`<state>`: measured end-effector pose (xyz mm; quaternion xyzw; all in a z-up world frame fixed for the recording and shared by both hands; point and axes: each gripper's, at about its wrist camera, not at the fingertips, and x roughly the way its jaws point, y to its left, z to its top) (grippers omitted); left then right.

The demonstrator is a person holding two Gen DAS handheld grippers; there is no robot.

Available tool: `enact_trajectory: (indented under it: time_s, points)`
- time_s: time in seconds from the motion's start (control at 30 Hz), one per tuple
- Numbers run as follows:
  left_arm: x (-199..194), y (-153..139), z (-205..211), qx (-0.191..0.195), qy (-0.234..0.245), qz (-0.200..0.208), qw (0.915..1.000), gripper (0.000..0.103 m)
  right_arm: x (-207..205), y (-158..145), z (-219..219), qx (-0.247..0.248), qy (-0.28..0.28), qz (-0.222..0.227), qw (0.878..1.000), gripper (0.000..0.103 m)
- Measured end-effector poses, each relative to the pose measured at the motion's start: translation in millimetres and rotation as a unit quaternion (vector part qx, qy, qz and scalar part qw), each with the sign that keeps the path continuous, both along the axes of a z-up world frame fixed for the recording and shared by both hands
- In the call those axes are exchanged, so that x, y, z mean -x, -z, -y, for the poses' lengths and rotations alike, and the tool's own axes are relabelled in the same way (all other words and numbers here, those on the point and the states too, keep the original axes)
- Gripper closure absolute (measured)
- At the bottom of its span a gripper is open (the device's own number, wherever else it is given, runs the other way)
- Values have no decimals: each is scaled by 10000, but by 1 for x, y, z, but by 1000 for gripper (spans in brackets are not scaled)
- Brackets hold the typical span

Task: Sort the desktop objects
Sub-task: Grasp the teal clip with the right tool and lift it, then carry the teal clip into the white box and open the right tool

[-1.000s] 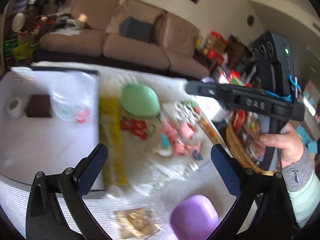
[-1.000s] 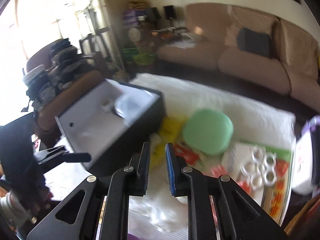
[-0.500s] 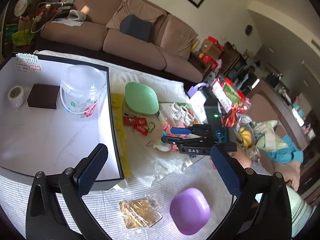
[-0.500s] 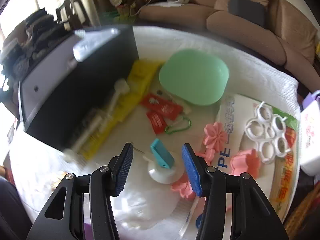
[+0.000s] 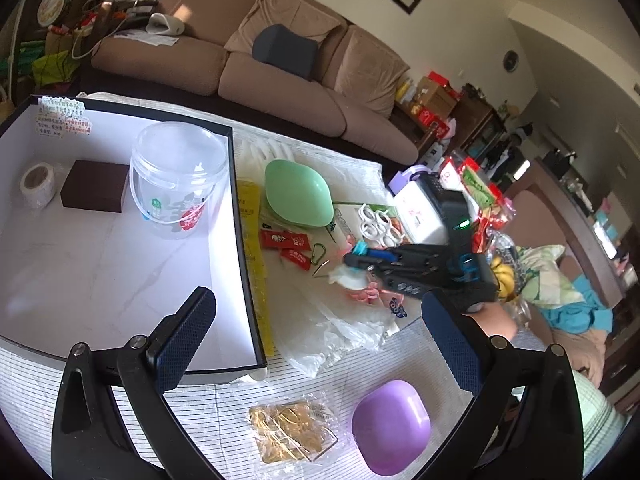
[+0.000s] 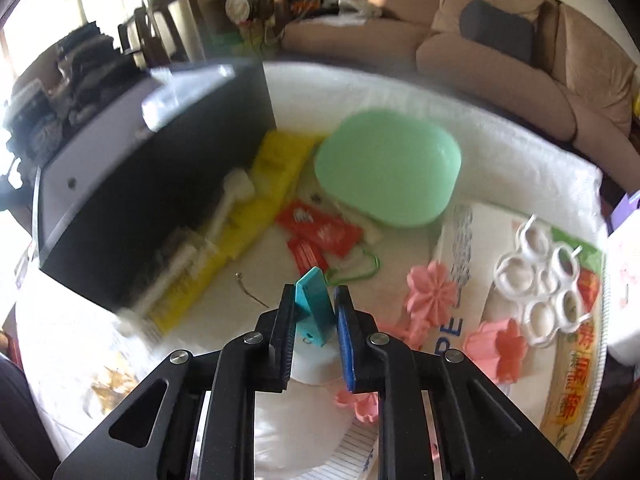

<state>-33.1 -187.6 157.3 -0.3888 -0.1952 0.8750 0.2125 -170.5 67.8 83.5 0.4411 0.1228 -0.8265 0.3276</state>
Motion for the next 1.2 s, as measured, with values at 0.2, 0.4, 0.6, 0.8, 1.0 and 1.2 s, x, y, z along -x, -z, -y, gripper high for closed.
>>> enact_trajectory:
  time_s: [0.2, 0.4, 0.6, 0.8, 1.0, 1.2]
  points:
    - [-5, -10, 30, -87, -320, -118, 9994, 0, -9, -73, 19, 718, -127, -127, 9973, 85]
    - [-20, -17, 102, -144, -1303, -215, 9911, 0, -25, -130, 102, 1049, -761, -166, 9914, 85]
    - [-43, -12, 181, -306, -2294, -132, 9728, 0, -24, -117, 226, 823, -1221, 47, 9891, 85]
    - [-59, -7, 236, -357, -2706, -91, 9620, 0, -5, -48, 340, 137, -1291, 428, 9906, 85]
    - [-60, 11, 266, -468, -2883, 60, 9564, 0, 5, 5, 408, -341, -1483, 714, 9858, 85]
    - [-53, 19, 267, -541, -2779, 106, 9590, 0, 11, 32, 448, -458, -1433, 953, 9840, 84]
